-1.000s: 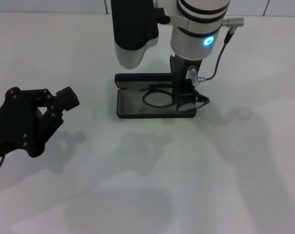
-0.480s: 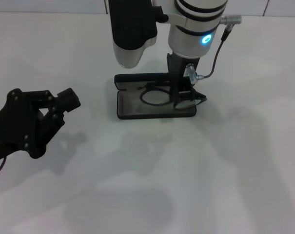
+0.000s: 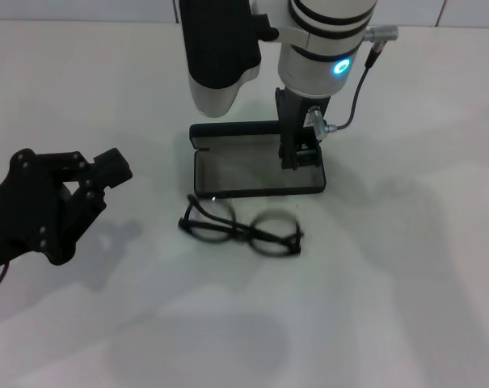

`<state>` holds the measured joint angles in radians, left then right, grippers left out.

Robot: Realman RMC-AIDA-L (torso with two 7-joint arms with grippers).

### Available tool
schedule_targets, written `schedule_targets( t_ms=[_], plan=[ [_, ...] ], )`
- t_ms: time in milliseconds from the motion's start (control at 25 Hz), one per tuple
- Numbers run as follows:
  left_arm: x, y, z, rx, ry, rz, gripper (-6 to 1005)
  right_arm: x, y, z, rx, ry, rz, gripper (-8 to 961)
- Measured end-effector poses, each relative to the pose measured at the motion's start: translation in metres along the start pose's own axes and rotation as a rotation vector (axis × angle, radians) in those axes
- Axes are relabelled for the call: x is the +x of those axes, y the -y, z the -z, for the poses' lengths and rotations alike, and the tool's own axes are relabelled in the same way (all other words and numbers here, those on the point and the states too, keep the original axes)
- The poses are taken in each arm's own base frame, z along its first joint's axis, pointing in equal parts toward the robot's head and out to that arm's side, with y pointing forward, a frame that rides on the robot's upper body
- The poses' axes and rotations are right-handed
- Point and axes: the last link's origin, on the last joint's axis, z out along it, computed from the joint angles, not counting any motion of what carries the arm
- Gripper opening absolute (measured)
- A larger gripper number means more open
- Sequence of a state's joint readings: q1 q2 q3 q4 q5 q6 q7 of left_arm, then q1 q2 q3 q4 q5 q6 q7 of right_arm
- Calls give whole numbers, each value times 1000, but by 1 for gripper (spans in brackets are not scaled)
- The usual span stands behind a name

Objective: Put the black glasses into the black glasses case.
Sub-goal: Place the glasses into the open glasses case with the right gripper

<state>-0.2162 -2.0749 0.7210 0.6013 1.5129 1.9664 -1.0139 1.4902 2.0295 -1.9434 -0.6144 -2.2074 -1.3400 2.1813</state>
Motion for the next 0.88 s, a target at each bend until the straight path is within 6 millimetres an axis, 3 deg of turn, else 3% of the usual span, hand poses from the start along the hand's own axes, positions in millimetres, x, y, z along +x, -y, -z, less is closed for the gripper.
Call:
schedule_targets(
  t_ms=[240, 560, 880],
  plan=[
    [0, 0, 1, 2, 2, 1, 52, -1, -2, 0, -5, 5, 3, 78],
    [-3, -1, 1, 7, -2, 15, 52, -14, -21, 0, -103, 119, -4, 80],
    [-4, -4, 1, 7, -10, 23, 52, -27, -48, 12, -241, 270, 4, 183]
  ],
)
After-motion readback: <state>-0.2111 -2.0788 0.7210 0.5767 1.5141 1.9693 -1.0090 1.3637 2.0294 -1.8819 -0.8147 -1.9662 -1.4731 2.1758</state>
